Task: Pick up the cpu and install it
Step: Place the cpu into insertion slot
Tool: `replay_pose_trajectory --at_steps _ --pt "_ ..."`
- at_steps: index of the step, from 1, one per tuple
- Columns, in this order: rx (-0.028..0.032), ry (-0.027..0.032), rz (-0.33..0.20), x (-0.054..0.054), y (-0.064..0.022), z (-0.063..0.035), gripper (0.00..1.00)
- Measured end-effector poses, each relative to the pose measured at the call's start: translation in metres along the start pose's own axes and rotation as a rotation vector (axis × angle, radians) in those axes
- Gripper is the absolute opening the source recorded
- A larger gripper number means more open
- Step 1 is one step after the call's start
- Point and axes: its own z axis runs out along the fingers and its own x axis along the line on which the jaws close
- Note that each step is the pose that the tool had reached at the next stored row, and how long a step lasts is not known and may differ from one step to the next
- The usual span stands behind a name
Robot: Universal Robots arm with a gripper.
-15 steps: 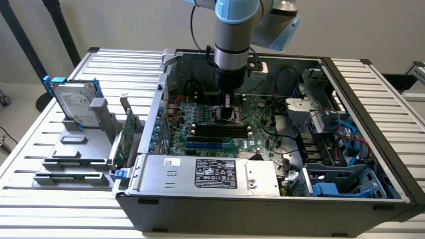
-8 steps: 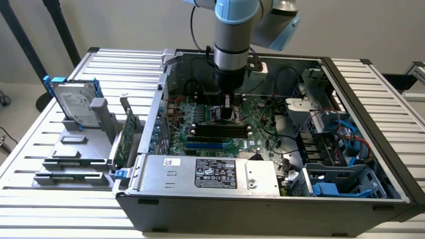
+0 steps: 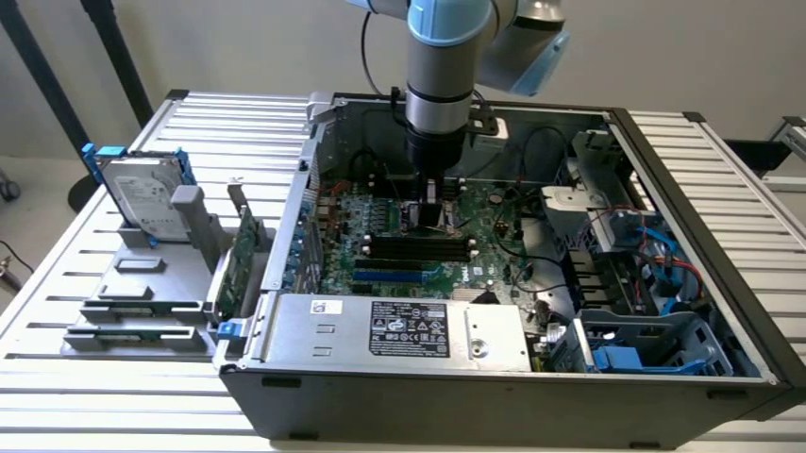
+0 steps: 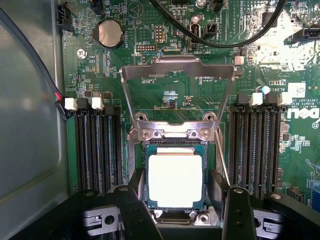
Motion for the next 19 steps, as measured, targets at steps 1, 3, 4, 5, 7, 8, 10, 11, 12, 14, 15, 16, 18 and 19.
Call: replay_pose_trajectory --at_steps 1,3,4,5,7,8,10,11,12,14,15,16,18,19 --pt "0.0 0.0003 0.0 0.0 0.0 -0.0003 0.63" --pt "0.0001 0.0017 0.0 0.0 0.0 -0.0015 0.63" --pt "0.0002 0.0026 0.0 0.0 0.0 -0.0023 0.63" --pt "0.0002 0.0038 0.0 0.0 0.0001 -0.0031 0.63" --pt "0.0004 0.008 0.0 0.0 0.0001 -0.005 0.63" --pt "0.0005 0.0113 0.0 0.0 0.0001 -0.0059 0.63" --pt "0.0013 0.0188 0.0 0.0 0.0001 -0.0078 0.63" --pt "0.0018 0.0226 0.0 0.0 0.0001 -0.0088 0.63" --pt "0.0022 0.0263 0.001 0.0 -0.0001 -0.0097 0.63" --pt "0.004 0.0333 0.001 0.0 -0.0008 -0.0108 0.63" --pt "0.0052 0.0358 0.001 0.0 -0.0015 -0.0111 0.63" --pt "0.0065 0.0379 0.001 0.0 -0.0024 -0.0114 0.63" --pt "0.0102 0.0405 0.001 0.0 -0.0049 -0.0119 0.54" --pt "0.0125 0.0413 0.001 0.0 -0.0063 -0.0122 0.54"
